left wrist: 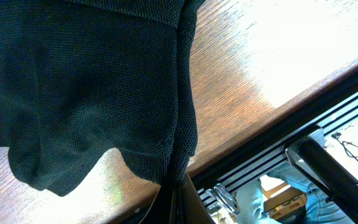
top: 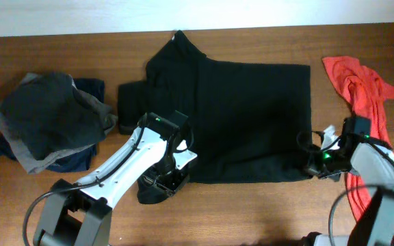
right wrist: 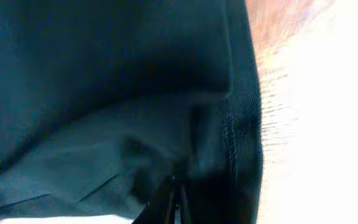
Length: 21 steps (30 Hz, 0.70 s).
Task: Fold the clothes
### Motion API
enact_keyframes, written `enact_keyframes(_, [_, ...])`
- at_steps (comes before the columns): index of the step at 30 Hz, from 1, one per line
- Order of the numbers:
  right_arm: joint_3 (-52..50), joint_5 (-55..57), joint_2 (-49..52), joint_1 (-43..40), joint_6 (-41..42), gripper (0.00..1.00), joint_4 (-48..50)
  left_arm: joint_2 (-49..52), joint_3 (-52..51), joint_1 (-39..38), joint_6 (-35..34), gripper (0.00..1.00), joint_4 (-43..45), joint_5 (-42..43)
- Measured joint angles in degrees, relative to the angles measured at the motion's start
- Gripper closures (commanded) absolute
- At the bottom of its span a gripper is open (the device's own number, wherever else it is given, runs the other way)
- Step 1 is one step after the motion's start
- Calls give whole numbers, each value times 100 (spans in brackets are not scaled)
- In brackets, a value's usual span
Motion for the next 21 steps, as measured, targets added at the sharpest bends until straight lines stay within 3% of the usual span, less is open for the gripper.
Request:
enact_keyframes(7, [293, 302, -837, 0, 50, 91, -382, 0, 0, -2, -2, 99, -72, -85])
enact_keyframes(16, [293, 743, -920, 0, 400, 90, -557, 0, 2, -2, -2, 99, -299, -348])
enact_keyframes(21, [293, 837, -920, 0, 538, 60, -354, 0, 0, -2, -2, 99, -372, -387])
